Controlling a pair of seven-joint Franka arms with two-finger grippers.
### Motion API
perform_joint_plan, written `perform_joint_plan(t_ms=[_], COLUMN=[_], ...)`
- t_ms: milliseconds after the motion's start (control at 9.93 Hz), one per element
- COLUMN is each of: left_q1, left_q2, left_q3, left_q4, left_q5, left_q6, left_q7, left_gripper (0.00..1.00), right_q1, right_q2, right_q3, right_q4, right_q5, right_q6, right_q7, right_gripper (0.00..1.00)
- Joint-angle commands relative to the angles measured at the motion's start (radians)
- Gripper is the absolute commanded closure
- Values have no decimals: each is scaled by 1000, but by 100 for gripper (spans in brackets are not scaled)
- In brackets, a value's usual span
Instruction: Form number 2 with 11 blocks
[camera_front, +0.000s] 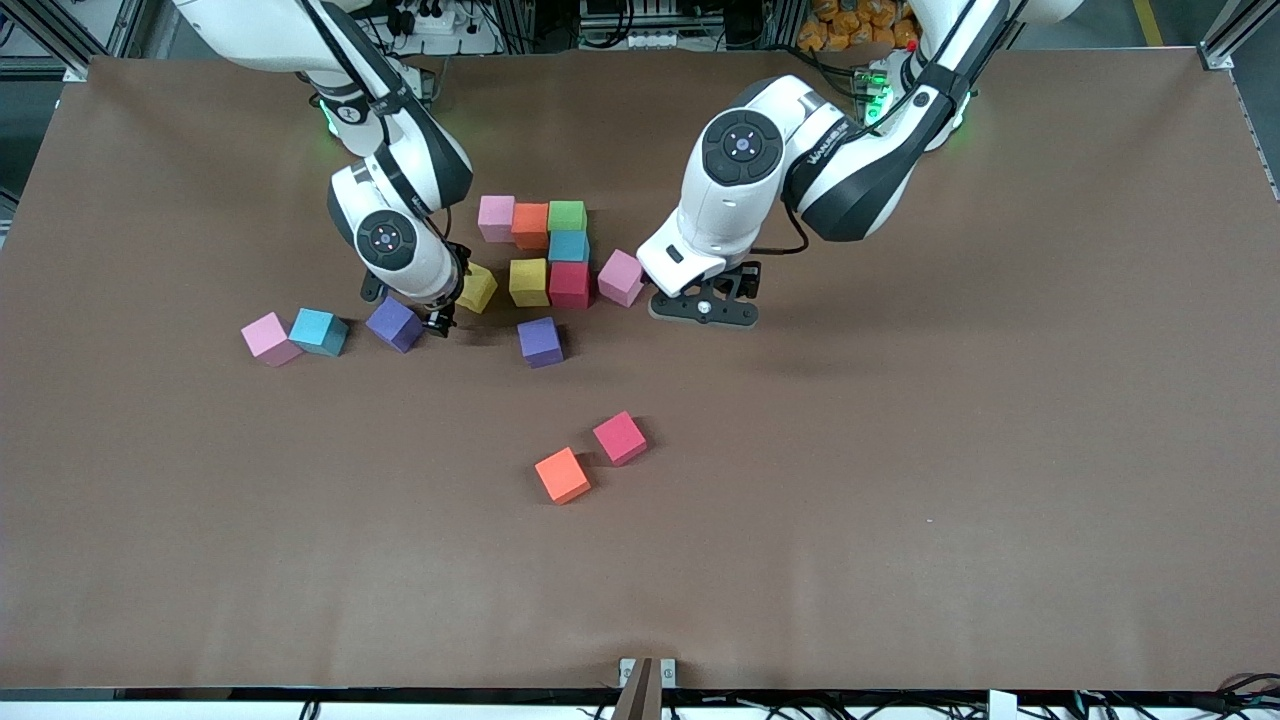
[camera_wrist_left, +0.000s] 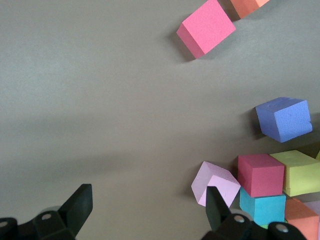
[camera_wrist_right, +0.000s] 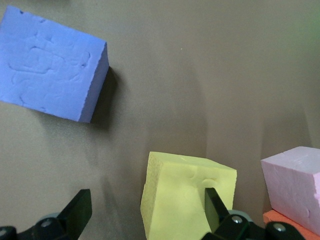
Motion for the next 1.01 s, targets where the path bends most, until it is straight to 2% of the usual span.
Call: perform_joint_plan(t_ms=[0, 302, 504, 906], left_q1=[-3, -5, -5, -5], left_q2=[-12, -12, -12, -12], left_q3=[0, 0, 0, 0], left_q4=[-7, -6, -6, -6], left_q5=[28, 29, 29, 29], left_q6=[11, 8, 8, 8], left_q7=[-10, -12, -15, -17], left_gripper=[0, 0, 0, 0], right_q1=[-10, -5, 1, 7], right_q2=[-37, -72, -91, -76], right_q3=[8, 20, 41, 67], right_q4=[-27, -26, -26, -61], right_q5=[-6, -1, 34, 36], right_q6=[1, -42, -46, 24], right_q7=[47, 47, 47, 82], right_gripper=[0, 0, 0, 0])
